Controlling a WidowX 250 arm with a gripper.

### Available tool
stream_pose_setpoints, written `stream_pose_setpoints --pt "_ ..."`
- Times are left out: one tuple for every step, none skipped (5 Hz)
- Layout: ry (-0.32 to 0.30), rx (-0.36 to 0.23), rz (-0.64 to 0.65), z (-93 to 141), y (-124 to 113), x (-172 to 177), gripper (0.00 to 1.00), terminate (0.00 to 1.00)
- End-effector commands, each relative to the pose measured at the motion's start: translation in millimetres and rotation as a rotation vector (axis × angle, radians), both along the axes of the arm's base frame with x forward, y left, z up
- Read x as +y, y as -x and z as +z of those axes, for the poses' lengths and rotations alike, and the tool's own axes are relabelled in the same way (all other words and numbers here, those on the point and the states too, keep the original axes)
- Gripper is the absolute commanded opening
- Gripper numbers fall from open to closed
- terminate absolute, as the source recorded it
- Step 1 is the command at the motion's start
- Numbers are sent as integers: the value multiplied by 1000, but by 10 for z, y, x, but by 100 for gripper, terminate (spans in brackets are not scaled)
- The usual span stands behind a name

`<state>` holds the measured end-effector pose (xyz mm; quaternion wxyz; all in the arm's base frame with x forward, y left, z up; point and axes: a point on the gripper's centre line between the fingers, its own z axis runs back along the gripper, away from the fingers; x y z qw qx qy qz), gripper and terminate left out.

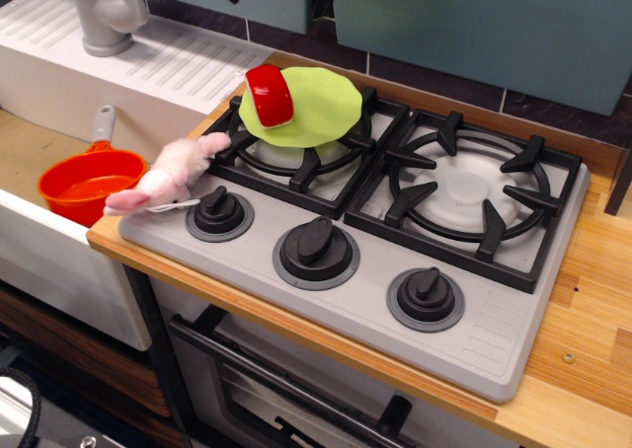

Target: End effector transition from object to object

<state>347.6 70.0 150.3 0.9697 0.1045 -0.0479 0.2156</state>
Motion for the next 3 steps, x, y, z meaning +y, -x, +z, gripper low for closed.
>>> stream_pose_setpoints --pt "1 -116 -6 136 421 173 100 0" --pt "21 -152 -27 -64 539 268 100 0" --pt "36 -195 -52 -291 549 378 100 0"
